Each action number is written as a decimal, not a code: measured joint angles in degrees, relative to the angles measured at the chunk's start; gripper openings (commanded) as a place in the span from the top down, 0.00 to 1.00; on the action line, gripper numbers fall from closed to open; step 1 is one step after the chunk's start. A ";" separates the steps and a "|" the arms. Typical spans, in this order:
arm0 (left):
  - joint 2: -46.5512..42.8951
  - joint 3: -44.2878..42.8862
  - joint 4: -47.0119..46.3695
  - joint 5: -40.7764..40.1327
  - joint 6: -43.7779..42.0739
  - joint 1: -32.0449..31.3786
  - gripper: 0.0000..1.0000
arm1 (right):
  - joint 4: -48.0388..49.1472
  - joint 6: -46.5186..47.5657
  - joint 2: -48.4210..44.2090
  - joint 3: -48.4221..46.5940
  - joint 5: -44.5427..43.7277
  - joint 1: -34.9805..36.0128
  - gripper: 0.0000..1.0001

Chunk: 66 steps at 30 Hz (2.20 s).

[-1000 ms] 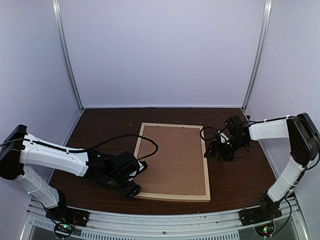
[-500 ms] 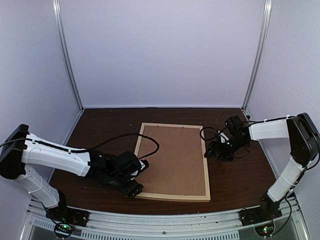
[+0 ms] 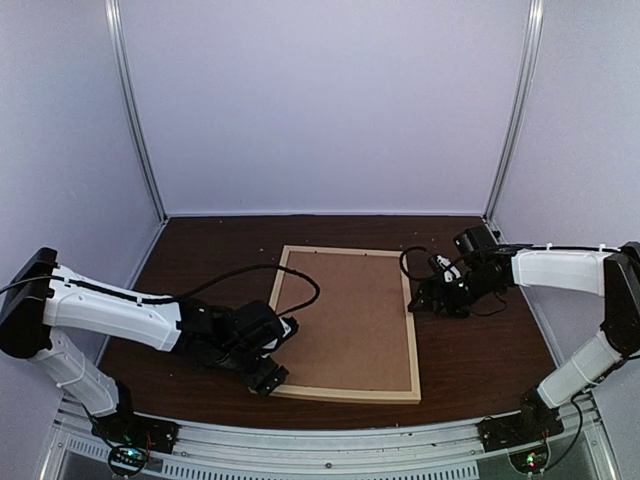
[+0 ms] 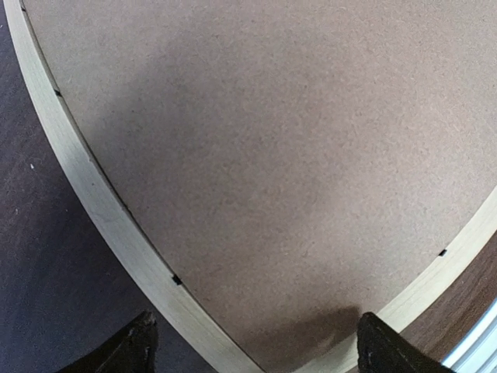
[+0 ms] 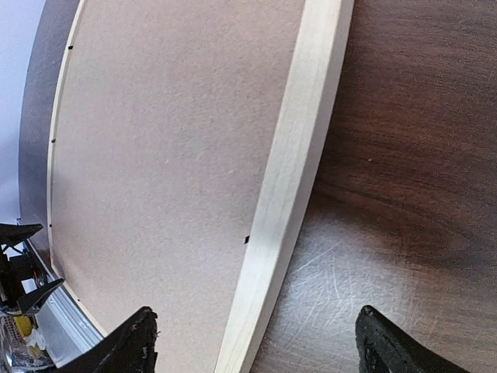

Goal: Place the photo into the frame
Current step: Press the fastener onto the backboard, then adjust the photo frame at the center of the board.

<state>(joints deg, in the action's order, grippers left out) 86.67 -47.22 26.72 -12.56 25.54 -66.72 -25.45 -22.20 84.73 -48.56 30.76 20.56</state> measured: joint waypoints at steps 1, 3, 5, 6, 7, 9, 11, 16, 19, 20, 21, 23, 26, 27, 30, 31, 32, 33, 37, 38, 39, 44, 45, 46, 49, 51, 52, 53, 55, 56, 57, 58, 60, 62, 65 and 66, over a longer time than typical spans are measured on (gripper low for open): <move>-0.24 -0.04 0.13 -0.20 -0.13 0.00 0.09 | -0.15 -0.02 -0.46 0.13 -0.13 0.42 0.12; -1.44 -0.07 0.42 -0.61 -0.33 0.00 0.09 | -0.66 -0.02 -0.83 0.37 -0.48 1.36 0.12; -2.93 -0.26 0.70 -0.94 -0.46 0.02 0.08 | -0.94 -0.04 -0.83 0.55 -0.85 1.77 0.13; -3.87 -0.52 0.94 -1.18 -0.57 0.02 0.08 | -1.03 -0.07 -0.83 0.55 -1.03 1.97 0.13; -4.63 -0.94 1.14 -1.25 -0.61 0.07 0.08 | -0.96 -0.07 -0.79 0.55 -1.14 2.19 0.13; -5.73 -1.75 1.31 -1.14 -0.61 0.59 0.09 | -0.92 -0.13 -0.39 0.48 -1.31 2.54 0.14; -6.34 -2.43 1.29 -0.17 -0.55 1.97 0.09 | -0.92 -0.17 0.70 0.31 -1.68 3.06 0.15; -6.62 -2.86 1.33 3.82 0.61 8.50 0.10 | -1.81 -0.11 4.42 -0.98 -4.17 5.44 0.18; -6.32 -3.41 1.42 6.38 1.38 12.17 0.12 | -2.27 -0.11 5.62 -1.75 -5.81 6.91 0.20; -5.95 -3.91 1.49 7.10 1.57 13.20 0.13 | -2.29 -0.11 5.97 -1.97 -6.43 7.45 0.20; -5.27 -4.66 1.49 7.85 1.84 14.29 0.14 | -2.36 -0.13 6.25 -2.16 -6.95 8.02 0.21; -3.63 -5.99 1.46 8.98 2.10 15.82 0.14 | -2.75 -0.15 6.84 -2.60 -8.02 9.16 0.22; -0.24 -7.93 1.38 10.29 2.49 17.53 0.15 | -3.43 -0.15 7.52 -3.06 -9.66 10.75 0.24; 0.98 -8.48 1.46 10.45 2.56 17.88 0.15 | -3.74 -0.17 7.80 -3.28 -10.32 11.26 0.24; 4.46 -9.94 1.88 10.27 2.62 18.27 0.16 | -4.26 -0.20 8.41 -3.76 -12.04 12.35 0.26; 5.60 -10.51 2.14 10.16 2.62 18.27 0.17 | -4.42 -0.22 8.57 -3.80 -12.66 12.63 0.26; 6.73 -11.04 2.29 9.99 2.60 18.27 0.18 | -4.61 -0.24 8.74 -3.80 -13.11 12.90 0.26; 7.45 -11.37 2.45 9.92 2.60 18.27 0.19 | -4.68 -0.26 8.90 -3.80 -13.46 13.11 0.27; 9.66 -12.37 3.08 9.77 2.45 18.27 0.22 | -4.83 -0.26 9.03 -4.20 -14.86 13.75 0.28; 9.90 -12.46 3.15 9.75 2.43 18.27 0.23 | -4.98 -0.26 9.09 -4.35 -15.26 13.88 0.29; 10.08 -12.46 3.19 9.73 2.43 18.27 0.24 | -5.03 -0.26 9.18 -4.48 -15.67 13.99 0.29; 11.02 -12.46 3.39 9.49 2.43 18.27 0.28 | -5.29 -0.22 9.29 -4.79 -16.50 14.21 0.30; 11.30 -12.46 3.41 9.38 2.43 18.25 0.29 | -5.38 -0.22 9.35 -4.87 -16.61 14.23 0.30; 11.56 -12.46 3.39 9.31 2.43 18.23 0.30 | -5.51 -0.20 9.44 -5.03 -16.72 14.27 0.30; 12.33 -12.46 3.39 8.90 2.56 17.84 0.32 | -5.95 -0.07 9.84 -5.62 -17.09 14.43 0.31; 12.52 -12.46 3.39 8.15 2.73 17.22 0.33 | -6.10 -0.02 10.10 -5.84 -17.14 14.45 0.31; 12.57 -12.48 3.41 7.76 2.91 16.96 0.34 | -6.27 0.04 10.27 -6.05 -17.11 14.45 0.31; 12.63 -12.55 3.45 7.39 3.04 16.68 0.34 | -6.54 0.11 10.49 -6.34 -17.11 14.45 0.31; 12.74 -12.70 3.65 6.73 3.43 16.15 0.35 | -6.71 0.44 10.84 -6.69 -17.09 14.45 0.32; 12.76 -12.74 3.72 6.49 3.67 15.96 0.35 | -6.78 0.68 10.95 -6.80 -17.09 14.45 0.32; 12.76 -12.76 3.76 6.27 3.89 15.82 0.35 | -6.93 0.85 11.08 -6.97 -17.09 14.45 0.33; 12.76 -12.76 3.76 6.05 4.13 15.69 0.36 | -6.97 1.09 11.23 -7.17 -17.09 14.45 0.34; 12.76 -12.74 3.76 5.97 4.48 15.61 0.37 | -7.13 1.31 11.56 -7.52 -17.09 14.45 0.34; 12.74 -12.70 3.69 6.16 4.81 15.61 0.38 | -7.43 1.55 12.00 -8.09 -17.09 14.45 0.35; 12.59 -12.39 3.17 6.84 5.25 15.61 0.40 | -7.67 2.12 12.50 -8.70 -16.81 14.45 0.36; 12.57 -12.28 2.86 7.32 5.49 15.61 0.40 | -7.82 2.36 12.68 -8.90 -16.63 14.45 0.36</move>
<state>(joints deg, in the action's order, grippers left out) 99.24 -59.51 29.58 -5.23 31.03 -51.11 -33.28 -19.84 97.41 -57.45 14.13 35.00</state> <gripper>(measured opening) 0.614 0.647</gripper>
